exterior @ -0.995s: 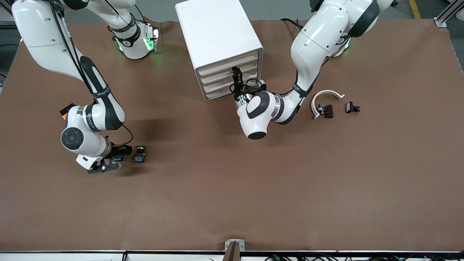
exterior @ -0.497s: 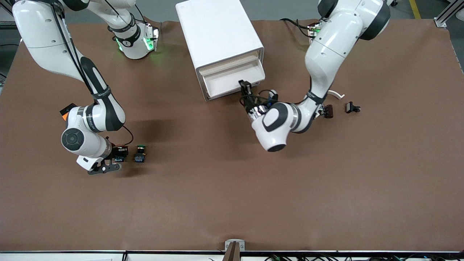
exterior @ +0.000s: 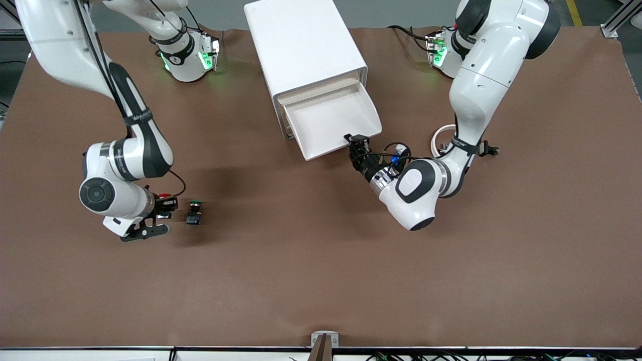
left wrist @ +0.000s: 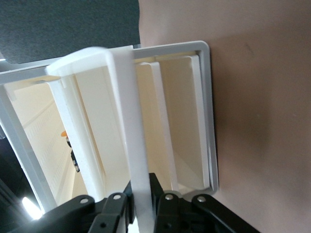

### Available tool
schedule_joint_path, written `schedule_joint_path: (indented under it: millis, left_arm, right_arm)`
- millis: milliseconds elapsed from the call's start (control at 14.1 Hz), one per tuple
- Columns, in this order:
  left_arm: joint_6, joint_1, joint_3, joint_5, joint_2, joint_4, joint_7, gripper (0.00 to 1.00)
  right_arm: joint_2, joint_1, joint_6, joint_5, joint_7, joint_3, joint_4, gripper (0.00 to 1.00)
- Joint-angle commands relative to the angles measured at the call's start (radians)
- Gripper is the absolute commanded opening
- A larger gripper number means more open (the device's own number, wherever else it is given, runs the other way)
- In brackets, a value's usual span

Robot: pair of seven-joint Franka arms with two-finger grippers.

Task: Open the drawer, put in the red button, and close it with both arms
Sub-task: 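Carry the red button over the drawer while the left gripper withdraws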

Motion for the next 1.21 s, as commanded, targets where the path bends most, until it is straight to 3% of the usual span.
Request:
schedule_joint_path:
  millis: [0, 213, 426, 640, 853, 995, 1137]
  left_arm:
    - [0.017, 0.025, 0.02, 0.007, 0.001, 0.024, 0.102, 1.0]
    - [0.023, 0.032, 0.023, 0.014, -0.002, 0.054, 0.109, 1.0]
    - [0.022, 0.035, 0.093, 0.036, -0.022, 0.117, 0.112, 1.0]
    - [0.023, 0.037, 0.146, 0.118, -0.039, 0.2, 0.168, 1.0]
    - [0.028, 0.035, 0.241, 0.136, -0.088, 0.213, 0.491, 1.0]
    - [0.029, 0.017, 0.322, 0.203, -0.126, 0.213, 0.731, 1.0]
    - [0.072, 0.015, 0.331, 0.314, -0.128, 0.213, 0.813, 1.0]
  right_arm:
    - [-0.07, 0.096, -0.22, -0.02, 0.187, -0.001, 0.078, 0.16]
    - [-0.115, 0.202, -0.386, 0.043, 0.372, 0.002, 0.15, 0.16]
    - [-0.116, 0.306, -0.522, 0.21, 0.65, 0.001, 0.245, 0.16]
    - [-0.115, 0.432, -0.509, 0.32, 0.981, 0.001, 0.267, 0.16]
    - [-0.107, 0.527, -0.422, 0.414, 1.272, -0.001, 0.273, 0.16]
    - [-0.09, 0.585, -0.342, 0.422, 1.472, -0.001, 0.271, 0.16]
    - [-0.054, 0.637, -0.27, 0.422, 1.635, -0.001, 0.271, 0.14]
